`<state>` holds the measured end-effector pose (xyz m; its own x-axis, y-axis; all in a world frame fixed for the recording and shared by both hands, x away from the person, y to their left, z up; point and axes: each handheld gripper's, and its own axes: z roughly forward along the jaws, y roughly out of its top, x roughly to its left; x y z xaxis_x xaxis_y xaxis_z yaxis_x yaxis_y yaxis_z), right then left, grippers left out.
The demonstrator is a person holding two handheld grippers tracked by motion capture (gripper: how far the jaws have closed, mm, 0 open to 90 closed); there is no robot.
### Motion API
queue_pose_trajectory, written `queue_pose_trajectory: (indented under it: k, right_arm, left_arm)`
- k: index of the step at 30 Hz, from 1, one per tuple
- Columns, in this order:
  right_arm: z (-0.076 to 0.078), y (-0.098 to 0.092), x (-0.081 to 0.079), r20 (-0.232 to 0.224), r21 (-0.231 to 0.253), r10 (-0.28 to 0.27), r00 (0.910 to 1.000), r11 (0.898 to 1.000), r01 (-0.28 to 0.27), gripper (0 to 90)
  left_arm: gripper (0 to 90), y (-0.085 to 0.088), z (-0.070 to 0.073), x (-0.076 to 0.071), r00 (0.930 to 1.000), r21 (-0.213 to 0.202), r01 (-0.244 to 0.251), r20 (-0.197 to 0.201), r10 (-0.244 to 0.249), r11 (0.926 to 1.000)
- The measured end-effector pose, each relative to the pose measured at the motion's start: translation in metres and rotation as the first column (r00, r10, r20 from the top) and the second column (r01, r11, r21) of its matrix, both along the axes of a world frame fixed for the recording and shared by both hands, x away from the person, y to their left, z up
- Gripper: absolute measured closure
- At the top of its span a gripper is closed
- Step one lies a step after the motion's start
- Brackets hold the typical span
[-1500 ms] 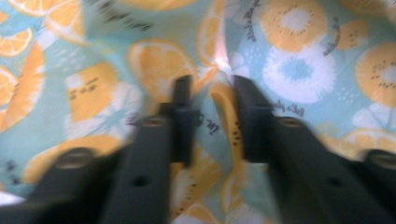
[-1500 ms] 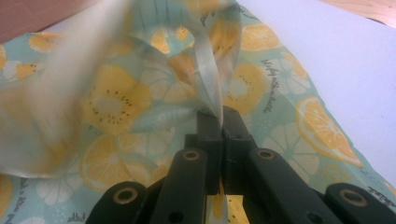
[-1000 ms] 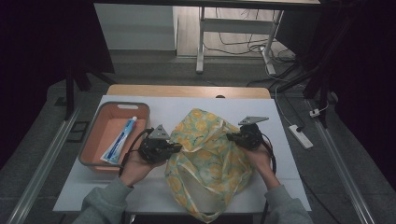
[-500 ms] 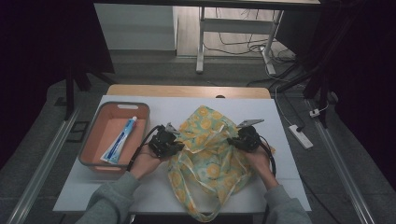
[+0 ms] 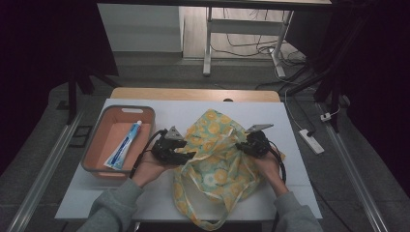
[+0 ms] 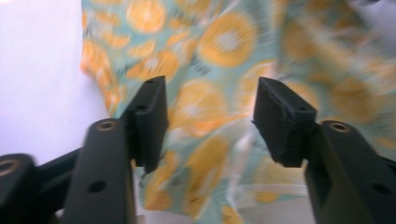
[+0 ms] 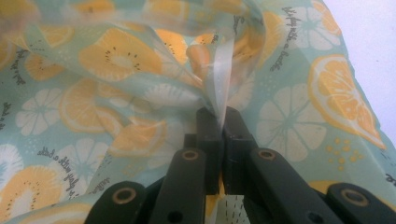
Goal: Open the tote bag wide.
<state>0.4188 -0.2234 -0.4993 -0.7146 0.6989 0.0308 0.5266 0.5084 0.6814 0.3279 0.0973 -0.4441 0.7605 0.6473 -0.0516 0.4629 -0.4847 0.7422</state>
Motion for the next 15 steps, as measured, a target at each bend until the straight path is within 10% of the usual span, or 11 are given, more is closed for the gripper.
queue_pose_trajectory:
  k: [3,9,12,15]
  right_arm:
    - [-0.001,0.001,0.0,-0.005,-0.003,-0.001,1.0,1.0,0.001,87.5]
    - [0.0,0.002,0.0,0.0,-0.004,0.003,1.0,1.0,-0.003,87.5]
    - [0.0,0.002,-0.001,0.0,-0.006,0.005,1.0,1.0,-0.005,87.5]
    - [0.001,0.001,-0.001,0.0,0.0,0.003,1.0,1.0,-0.003,87.5]
  left_arm:
    - [33.9,-0.011,0.006,-0.005,0.9983,0.015,0.051,0.029,-0.051,0.9986]
    - [28.1,-0.043,-0.015,0.008,0.997,0.181,0.072,0.014,-0.076,0.9809]
    - [50.0,-0.048,-0.027,0.021,0.9988,0.244,0.043,0.013,-0.047,0.9688]
    - [80.7,-0.04,-0.025,0.029,0.9997,0.215,0.024,0.003,-0.026,0.9763]
